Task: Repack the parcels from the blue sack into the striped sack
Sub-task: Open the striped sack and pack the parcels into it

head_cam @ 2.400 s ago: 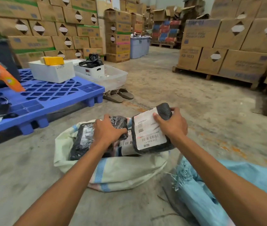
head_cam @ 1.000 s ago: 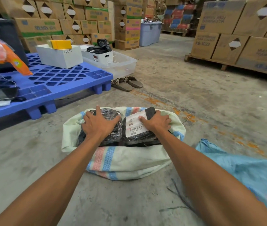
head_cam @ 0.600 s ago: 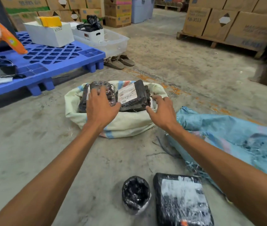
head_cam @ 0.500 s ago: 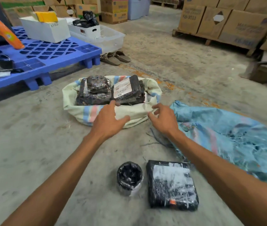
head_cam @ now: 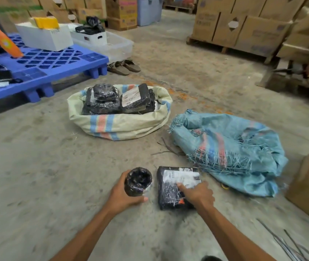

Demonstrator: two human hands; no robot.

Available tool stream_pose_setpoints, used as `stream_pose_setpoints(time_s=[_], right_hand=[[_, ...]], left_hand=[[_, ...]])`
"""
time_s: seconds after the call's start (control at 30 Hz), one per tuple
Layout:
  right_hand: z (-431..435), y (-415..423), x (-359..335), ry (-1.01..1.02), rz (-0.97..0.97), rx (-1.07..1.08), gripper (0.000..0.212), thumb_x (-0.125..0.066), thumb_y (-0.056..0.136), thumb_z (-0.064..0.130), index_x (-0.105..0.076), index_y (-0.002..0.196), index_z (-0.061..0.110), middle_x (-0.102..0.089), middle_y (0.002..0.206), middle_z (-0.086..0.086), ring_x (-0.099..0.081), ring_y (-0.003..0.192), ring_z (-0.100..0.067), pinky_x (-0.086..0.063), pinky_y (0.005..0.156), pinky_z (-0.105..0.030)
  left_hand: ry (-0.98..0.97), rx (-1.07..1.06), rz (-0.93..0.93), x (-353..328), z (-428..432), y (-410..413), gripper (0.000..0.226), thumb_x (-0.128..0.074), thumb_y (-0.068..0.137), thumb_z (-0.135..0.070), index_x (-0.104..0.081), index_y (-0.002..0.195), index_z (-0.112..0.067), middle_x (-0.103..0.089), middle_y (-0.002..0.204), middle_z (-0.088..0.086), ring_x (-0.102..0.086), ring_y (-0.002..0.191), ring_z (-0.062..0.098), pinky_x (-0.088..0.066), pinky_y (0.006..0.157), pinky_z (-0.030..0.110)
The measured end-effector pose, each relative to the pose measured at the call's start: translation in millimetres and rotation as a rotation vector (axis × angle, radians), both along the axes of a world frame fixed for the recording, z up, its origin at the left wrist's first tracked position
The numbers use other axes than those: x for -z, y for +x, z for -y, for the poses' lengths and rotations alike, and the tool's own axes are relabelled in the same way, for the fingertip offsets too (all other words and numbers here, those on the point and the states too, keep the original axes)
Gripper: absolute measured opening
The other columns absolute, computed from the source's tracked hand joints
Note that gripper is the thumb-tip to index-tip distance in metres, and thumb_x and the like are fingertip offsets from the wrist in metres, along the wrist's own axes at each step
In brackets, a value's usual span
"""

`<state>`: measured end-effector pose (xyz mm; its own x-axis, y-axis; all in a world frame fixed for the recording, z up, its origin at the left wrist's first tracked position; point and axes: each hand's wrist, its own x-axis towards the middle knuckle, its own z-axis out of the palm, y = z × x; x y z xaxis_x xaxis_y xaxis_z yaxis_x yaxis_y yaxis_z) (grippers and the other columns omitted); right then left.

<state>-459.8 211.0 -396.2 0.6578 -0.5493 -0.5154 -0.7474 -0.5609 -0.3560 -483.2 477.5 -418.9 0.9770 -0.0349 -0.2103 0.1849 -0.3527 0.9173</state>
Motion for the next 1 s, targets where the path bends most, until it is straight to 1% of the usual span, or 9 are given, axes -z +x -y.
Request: stream_pose_setpoints(time_s=[0.07,0.17,0.3,0.4,0.6,0.8,0.87,0.93,1.0], right_hand=[[2.1,3.2,-0.7,0.139,-0.014,0.047,0.134,-0.078,0.038,0.085,-0.044,0.138,0.003,-0.06,0.132,-0.017,-0.059,0.117,-0.036,-0.052,0.096,-0.046],[4.1,3.5,7.1,0.351,0.049,0.117,0.125,-0.09,0.025,0.071,-0.061,0.12,-0.003,-0.068,0.122,-0.017,-0.065,0.105,-0.035,-0.055,0.091,-0.046],[-9.1,4.9,8.7,0.339,0.05,0.229,0.144,-0.091,0.008,0.07,-0.051,0.128,0.0,-0.061,0.129,-0.021,-0.058,0.11,-0.039,-0.051,0.096,-0.049],[-25.3,12.8,-6.8,0.325,0.185,0.141,0.139,-0.097,0.025,0.058,-0.033,0.138,0.009,-0.058,0.132,-0.018,-0.057,0.117,-0.038,-0.05,0.099,-0.05],[-34.8,69.7,-67.9,0.337,0.24,-0.231,0.083,-0.1,0.048,0.032,-0.051,0.114,0.022,-0.062,0.109,0.002,-0.06,0.097,-0.019,-0.052,0.089,-0.039],[-52.8,181.0,-140.7,0.507,0.395,-0.266,0.07,-0.1,0.047,0.025,-0.062,0.105,0.021,-0.074,0.099,-0.008,-0.072,0.088,-0.025,-0.059,0.079,-0.04],[-56.7,217.6,-161.9,0.596,0.478,-0.251,0.066,-0.099,0.05,0.024,-0.063,0.105,0.018,-0.075,0.096,-0.006,-0.071,0.083,-0.021,-0.059,0.065,-0.033],[-61.5,255.2,-178.2,0.72,0.519,-0.219,0.055,-0.095,0.056,0.029,-0.066,0.101,0.018,-0.072,0.09,-0.002,-0.066,0.074,-0.016,-0.047,0.051,-0.022],[-65.6,284.5,-191.8,0.844,0.516,-0.195,0.041,-0.09,0.062,0.034,-0.068,0.095,0.023,-0.07,0.091,-0.003,-0.063,0.076,-0.018,-0.046,0.058,-0.024]], left_hand=[[-0.056,-0.097,-0.032,-1.4,15.8,1.8,0.087,-0.098,0.049,-0.029,-0.054,0.124,-0.033,-0.067,0.115,-0.008,-0.065,0.103,0.008,-0.054,0.066,0.014],[-0.074,-0.17,-0.052,-3.1,29.2,9.9,0.082,-0.097,0.05,-0.037,-0.056,0.12,-0.034,-0.067,0.112,-0.014,-0.063,0.103,0.003,-0.05,0.077,0.015],[-0.084,-0.262,-0.087,-5.3,32.4,24.2,0.072,-0.096,0.05,-0.038,-0.061,0.113,-0.032,-0.069,0.104,-0.015,-0.063,0.093,-0.004,-0.048,0.072,0.012],[-0.112,-0.351,-0.123,-10.5,26.9,32.3,0.061,-0.095,0.05,-0.042,-0.068,0.101,-0.026,-0.074,0.093,-0.012,-0.069,0.087,0.003,-0.052,0.069,0.018],[-0.098,-0.469,-0.075,-55.9,0.1,78.2,0.055,-0.088,0.052,-0.057,-0.069,0.092,-0.025,-0.073,0.091,-0.008,-0.07,0.079,0.008,-0.06,0.073,0.032],[0.078,-0.479,0.1,-140.2,-36.9,179.0,0.1,-0.064,0.042,-0.091,-0.063,0.115,-0.023,-0.069,0.112,-0.003,-0.064,0.103,0.02,-0.053,0.092,0.037],[0.13,-0.471,0.116,-169.1,-47.4,213.1,0.108,-0.06,0.041,-0.095,-0.065,0.116,-0.019,-0.069,0.116,0.002,-0.064,0.107,0.023,-0.052,0.093,0.038],[0.149,-0.489,0.102,-193.5,-57.2,245.8,0.114,-0.058,0.038,-0.096,-0.067,0.114,-0.013,-0.069,0.115,0.008,-0.065,0.104,0.028,-0.054,0.092,0.042],[0.183,-0.513,0.08,-209.0,-64.9,271.6,0.108,-0.06,0.041,-0.093,-0.067,0.113,-0.012,-0.067,0.117,0.008,-0.063,0.105,0.029,-0.054,0.092,0.043]])
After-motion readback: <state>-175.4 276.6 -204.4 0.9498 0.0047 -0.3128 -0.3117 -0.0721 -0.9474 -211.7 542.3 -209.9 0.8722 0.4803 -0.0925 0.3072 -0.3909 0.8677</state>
